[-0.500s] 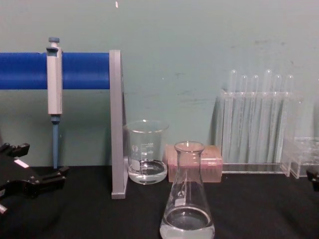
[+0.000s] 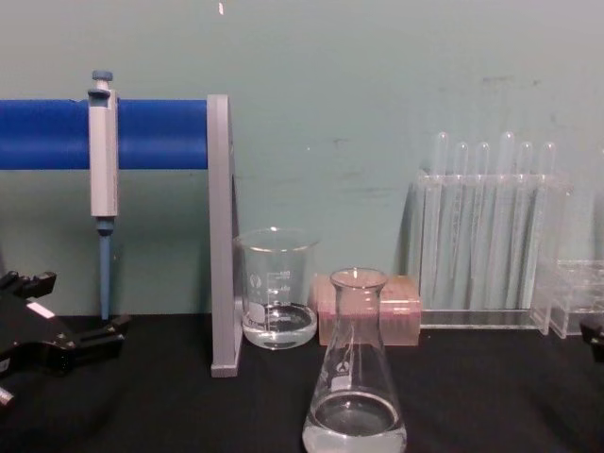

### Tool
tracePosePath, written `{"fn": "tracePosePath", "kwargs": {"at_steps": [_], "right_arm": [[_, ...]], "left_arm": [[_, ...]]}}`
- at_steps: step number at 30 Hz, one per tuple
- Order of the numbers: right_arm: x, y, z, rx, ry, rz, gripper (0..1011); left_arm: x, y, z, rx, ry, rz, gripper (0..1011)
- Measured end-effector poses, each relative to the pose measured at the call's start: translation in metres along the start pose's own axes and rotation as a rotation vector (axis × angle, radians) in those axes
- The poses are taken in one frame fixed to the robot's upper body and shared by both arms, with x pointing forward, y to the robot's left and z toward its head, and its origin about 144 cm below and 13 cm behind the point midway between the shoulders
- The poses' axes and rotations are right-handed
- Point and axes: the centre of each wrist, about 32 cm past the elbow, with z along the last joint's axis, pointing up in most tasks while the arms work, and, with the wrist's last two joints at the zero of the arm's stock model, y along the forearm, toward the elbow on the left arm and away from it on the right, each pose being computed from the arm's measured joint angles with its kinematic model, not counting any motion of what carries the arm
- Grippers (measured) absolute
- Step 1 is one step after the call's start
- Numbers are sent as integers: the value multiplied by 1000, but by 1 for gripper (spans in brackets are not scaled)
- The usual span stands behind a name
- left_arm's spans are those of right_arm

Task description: Grasp the erlenmeyer flask with one hand, shake it three times, then place it back.

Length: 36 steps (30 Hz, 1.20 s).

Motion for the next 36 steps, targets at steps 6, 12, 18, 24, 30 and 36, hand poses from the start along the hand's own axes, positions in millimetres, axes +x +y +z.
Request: {"fn": "tracePosePath", "kwargs": {"at_steps": [6, 12, 18, 24, 30, 36], "right_arm": [[0, 0, 0, 0, 0, 0, 1000], [0, 0, 0, 0, 0, 0, 1000], [3, 1, 1, 6, 13, 3, 1000], [8, 1, 5, 11, 97, 34, 1000], [15, 0, 14, 5, 245, 102, 1000], [19, -1, 21, 2, 351, 200, 1000]], "left_arm": [[0, 0, 0, 0, 0, 0, 1001], [0, 0, 0, 0, 0, 0, 1001], [0, 0, 0, 0, 0, 0, 1001], [0, 0, 0, 0, 0, 0, 1001], [0, 0, 0, 0, 0, 0, 1001], [0, 0, 0, 0, 0, 0, 1001]]}}
